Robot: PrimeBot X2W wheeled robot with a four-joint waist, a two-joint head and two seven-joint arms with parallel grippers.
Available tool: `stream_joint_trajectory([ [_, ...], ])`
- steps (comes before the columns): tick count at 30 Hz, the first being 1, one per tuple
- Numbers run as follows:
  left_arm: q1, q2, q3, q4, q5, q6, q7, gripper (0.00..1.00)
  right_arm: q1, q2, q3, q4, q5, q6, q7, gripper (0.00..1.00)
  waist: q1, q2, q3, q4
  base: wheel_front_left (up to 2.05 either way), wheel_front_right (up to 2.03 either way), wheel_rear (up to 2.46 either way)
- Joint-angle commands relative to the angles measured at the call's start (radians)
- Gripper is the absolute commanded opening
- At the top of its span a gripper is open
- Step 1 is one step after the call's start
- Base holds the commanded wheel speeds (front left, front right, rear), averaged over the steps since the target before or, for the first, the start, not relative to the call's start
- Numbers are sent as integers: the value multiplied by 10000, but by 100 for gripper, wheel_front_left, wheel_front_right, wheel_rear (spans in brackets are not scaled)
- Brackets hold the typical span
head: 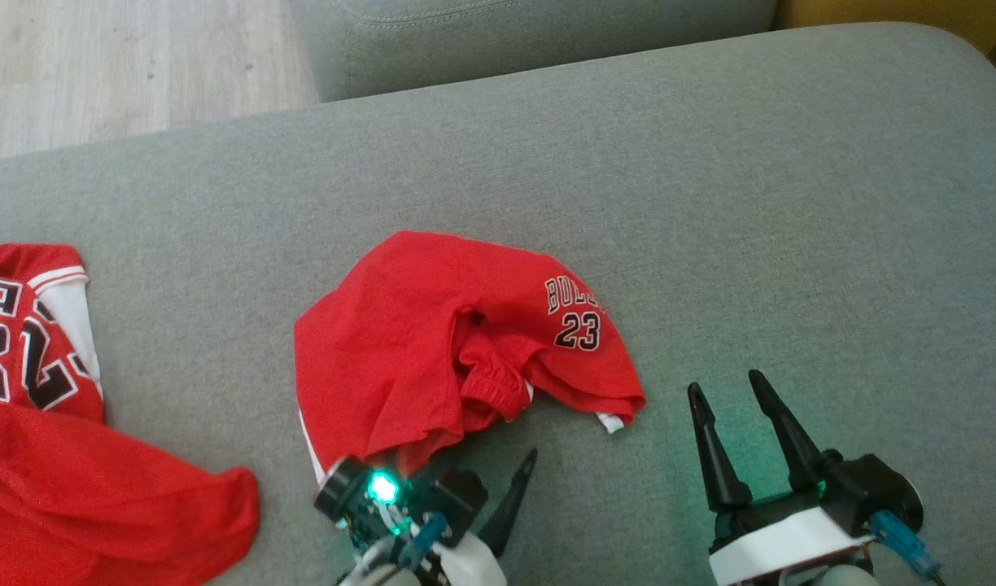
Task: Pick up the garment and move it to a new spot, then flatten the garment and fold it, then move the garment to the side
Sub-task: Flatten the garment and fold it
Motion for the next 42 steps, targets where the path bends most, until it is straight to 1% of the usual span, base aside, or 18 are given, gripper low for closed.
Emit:
stream_joint_trajectory([
  [1,-75,81,212,-311,-25,-2,-19,100,-120,-60,272,-270,61,75,-38,100,1,0,-5,-9,0,0,0],
  [2,16,156,161,-577,39,109,-41,100,-132,-60,307,-263,91,75,-38,100,1,0,-13,-38,0,0,0],
  [4,119,224,118,-933,61,189,-14,100,-143,-60,322,-255,106,75,-38,100,1,0,-15,-53,0,0,0],
  [9,281,423,47,-1844,-32,172,245,100,-122,-60,285,-252,118,75,-38,100,1,0,-37,-49,0,0,0],
  [13,245,536,196,-2049,-118,325,338,100,-158,-60,255,-279,104,75,-38,100,1,0,-30,-99,0,0,0],
  [16,96,579,306,-2046,-74,493,298,100,-185,-60,248,-291,102,75,-38,100,1,0,-16,-140,0,0,0],
  [19,18,575,346,-1985,-125,508,307,100,-169,-60,258,-298,96,75,-38,100,1,0,-9,-180,0,0,0],
  [23,-33,509,382,-1760,-301,395,263,100,-176,-60,278,-301,96,75,-38,100,1,0,39,-249,0,0,0],
  [28,-192,296,488,-1348,-542,235,-33,100,-247,-60,253,-343,70,75,-38,100,1,0,191,-303,0,0,0],
  [34,-595,43,531,-728,-590,91,-365,100,-355,-60,234,-367,3,75,-38,100,1,0,433,-344,0,0,0],
  [35,-684,-6,537,-613,-581,67,-451,87,-369,-60,236,-370,-12,75,-38,100,1,0,460,-349,0,0,0],
  [36,-752,-50,540,-497,-578,48,-520,30,-377,-60,238,-366,-31,75,-38,100,1,0,482,-354,0,0,0],
  [37,-807,-86,522,-385,-573,8,-573,0,-380,-60,239,-361,-48,75,-38,100,1,0,490,-360,0,0,0],
  [40,-968,-165,479,-213,-553,-121,-725,0,-365,-60,221,-342,-84,75,-38,100,1,0,452,-390,0,0,0],
  [42,-1097,-221,491,-338,-575,-229,-819,0,-330,-60,191,-316,-98,75,-38,100,1,0,359,-402,0,0,0],
])
